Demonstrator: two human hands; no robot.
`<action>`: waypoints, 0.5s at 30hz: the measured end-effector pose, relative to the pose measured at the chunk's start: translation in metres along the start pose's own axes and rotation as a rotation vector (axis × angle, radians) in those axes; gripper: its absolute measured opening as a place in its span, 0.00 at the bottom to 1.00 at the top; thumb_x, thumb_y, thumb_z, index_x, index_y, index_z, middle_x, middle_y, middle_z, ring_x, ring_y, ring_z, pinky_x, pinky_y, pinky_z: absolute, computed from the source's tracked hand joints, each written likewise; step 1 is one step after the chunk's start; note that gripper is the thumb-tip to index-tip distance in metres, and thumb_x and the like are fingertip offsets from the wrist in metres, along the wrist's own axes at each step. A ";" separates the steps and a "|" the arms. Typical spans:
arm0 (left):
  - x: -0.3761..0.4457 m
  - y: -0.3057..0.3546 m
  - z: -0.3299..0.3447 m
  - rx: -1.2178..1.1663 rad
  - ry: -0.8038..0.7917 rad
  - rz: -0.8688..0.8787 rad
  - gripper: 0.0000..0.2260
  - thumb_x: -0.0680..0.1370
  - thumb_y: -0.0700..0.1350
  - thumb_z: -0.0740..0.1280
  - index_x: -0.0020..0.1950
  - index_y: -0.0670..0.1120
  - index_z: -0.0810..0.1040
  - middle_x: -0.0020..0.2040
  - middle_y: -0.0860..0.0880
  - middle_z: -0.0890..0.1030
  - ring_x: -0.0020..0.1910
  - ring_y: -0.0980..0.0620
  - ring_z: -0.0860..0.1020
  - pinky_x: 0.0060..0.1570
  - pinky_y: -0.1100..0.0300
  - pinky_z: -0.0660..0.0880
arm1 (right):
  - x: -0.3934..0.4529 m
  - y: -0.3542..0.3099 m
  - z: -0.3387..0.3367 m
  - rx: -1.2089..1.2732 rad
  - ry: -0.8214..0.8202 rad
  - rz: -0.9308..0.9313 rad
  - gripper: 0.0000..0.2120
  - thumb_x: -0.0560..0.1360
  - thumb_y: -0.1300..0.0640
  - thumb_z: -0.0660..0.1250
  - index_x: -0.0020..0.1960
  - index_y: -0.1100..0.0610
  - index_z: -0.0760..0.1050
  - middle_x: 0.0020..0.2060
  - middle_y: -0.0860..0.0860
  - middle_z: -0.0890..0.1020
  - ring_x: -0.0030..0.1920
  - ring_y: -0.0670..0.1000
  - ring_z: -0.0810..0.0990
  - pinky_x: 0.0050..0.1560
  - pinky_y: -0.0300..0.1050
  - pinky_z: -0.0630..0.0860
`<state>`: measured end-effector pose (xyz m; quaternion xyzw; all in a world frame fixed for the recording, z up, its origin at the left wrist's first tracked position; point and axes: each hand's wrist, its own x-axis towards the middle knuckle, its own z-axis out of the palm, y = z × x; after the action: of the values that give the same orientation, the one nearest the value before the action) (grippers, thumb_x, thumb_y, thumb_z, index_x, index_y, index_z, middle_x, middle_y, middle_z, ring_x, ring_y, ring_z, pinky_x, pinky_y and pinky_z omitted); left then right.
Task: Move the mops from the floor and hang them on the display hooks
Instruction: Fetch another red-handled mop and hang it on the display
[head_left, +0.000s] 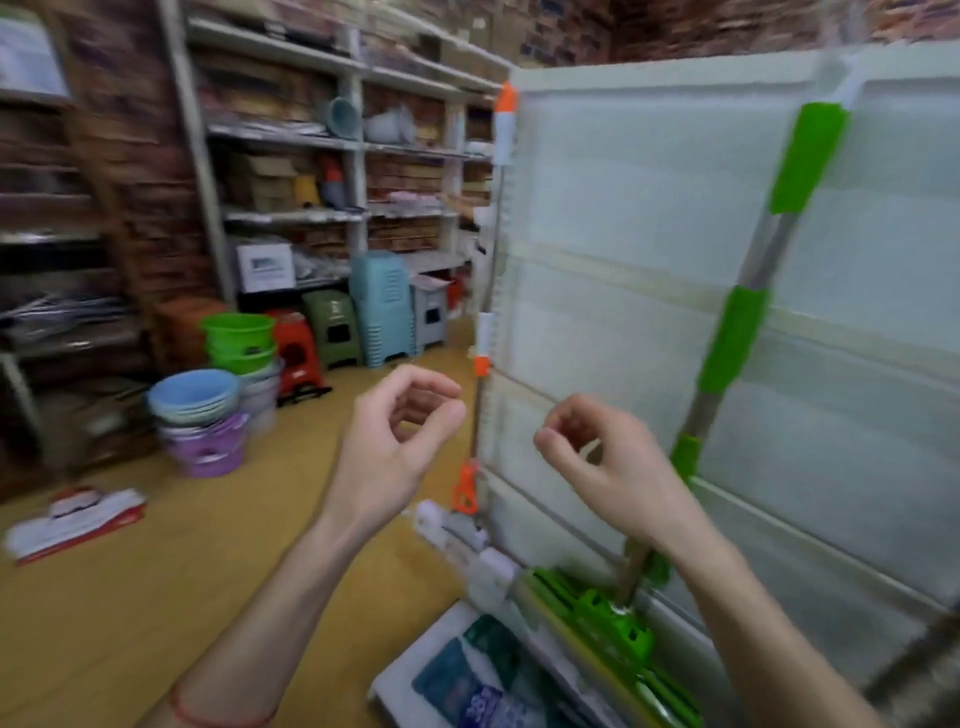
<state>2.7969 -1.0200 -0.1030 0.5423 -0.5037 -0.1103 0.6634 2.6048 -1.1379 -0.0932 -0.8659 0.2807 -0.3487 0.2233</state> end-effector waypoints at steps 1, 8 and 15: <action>-0.001 -0.010 -0.025 0.041 0.032 -0.010 0.05 0.76 0.48 0.73 0.49 0.49 0.83 0.43 0.50 0.85 0.42 0.53 0.82 0.43 0.55 0.78 | 0.008 -0.011 0.027 0.051 -0.040 -0.021 0.03 0.77 0.54 0.70 0.45 0.51 0.78 0.35 0.44 0.81 0.38 0.44 0.80 0.37 0.36 0.71; -0.007 -0.074 -0.187 0.246 0.274 -0.079 0.07 0.77 0.50 0.72 0.53 0.50 0.83 0.46 0.54 0.85 0.47 0.53 0.83 0.46 0.56 0.79 | 0.061 -0.078 0.195 0.231 -0.275 -0.133 0.17 0.77 0.41 0.65 0.62 0.46 0.77 0.56 0.39 0.80 0.56 0.41 0.79 0.49 0.41 0.79; -0.014 -0.118 -0.292 0.324 0.427 -0.170 0.06 0.76 0.51 0.72 0.53 0.54 0.82 0.49 0.59 0.85 0.50 0.55 0.82 0.45 0.63 0.77 | 0.106 -0.123 0.312 0.396 -0.429 -0.141 0.17 0.78 0.45 0.67 0.66 0.46 0.75 0.61 0.40 0.80 0.61 0.41 0.78 0.56 0.45 0.79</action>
<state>3.0674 -0.8788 -0.1803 0.6927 -0.3162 0.0331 0.6473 2.9365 -1.0551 -0.1759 -0.8767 0.0929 -0.2202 0.4175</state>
